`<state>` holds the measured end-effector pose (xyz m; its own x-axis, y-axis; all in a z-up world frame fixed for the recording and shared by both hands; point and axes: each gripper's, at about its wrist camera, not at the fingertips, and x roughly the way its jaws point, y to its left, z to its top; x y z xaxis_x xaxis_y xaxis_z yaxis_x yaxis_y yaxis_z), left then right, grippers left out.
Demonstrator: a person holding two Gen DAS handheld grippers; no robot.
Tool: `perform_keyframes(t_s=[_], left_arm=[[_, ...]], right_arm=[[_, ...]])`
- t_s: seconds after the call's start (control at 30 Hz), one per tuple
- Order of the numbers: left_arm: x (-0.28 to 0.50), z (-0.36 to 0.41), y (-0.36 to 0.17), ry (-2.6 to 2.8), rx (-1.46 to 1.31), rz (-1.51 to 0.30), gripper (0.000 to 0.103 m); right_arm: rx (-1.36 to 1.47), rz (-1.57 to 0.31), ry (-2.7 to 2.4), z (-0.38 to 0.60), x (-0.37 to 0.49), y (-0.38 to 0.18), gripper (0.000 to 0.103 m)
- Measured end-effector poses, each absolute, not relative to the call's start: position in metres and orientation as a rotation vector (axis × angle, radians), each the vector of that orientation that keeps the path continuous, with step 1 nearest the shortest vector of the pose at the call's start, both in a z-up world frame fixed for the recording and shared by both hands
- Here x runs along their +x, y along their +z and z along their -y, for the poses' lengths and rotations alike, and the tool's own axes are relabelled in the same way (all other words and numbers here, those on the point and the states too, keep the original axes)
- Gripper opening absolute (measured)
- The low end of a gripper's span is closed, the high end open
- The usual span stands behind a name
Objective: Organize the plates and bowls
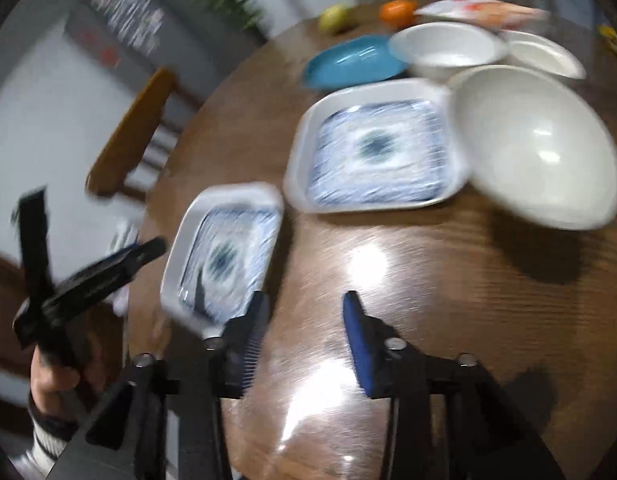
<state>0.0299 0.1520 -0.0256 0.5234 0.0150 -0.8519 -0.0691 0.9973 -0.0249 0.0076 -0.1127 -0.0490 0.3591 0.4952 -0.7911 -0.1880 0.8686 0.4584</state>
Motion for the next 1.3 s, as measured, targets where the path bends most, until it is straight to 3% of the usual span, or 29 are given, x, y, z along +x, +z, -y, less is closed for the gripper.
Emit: perform_keyframes(t_s=[0.57,1.3], left_arm=[[0.107,-0.059,-0.035,-0.123,0.044,-1.045,0.064],[0.160,-0.039,-0.065,-0.214,0.130,-1.107,0.060]], right_arm=[[0.413,-1.042,0.192,0.156,0.040,-0.067,0.042],[0.401,-1.084,0.165,0.132,0.070,-0.086,0.042]])
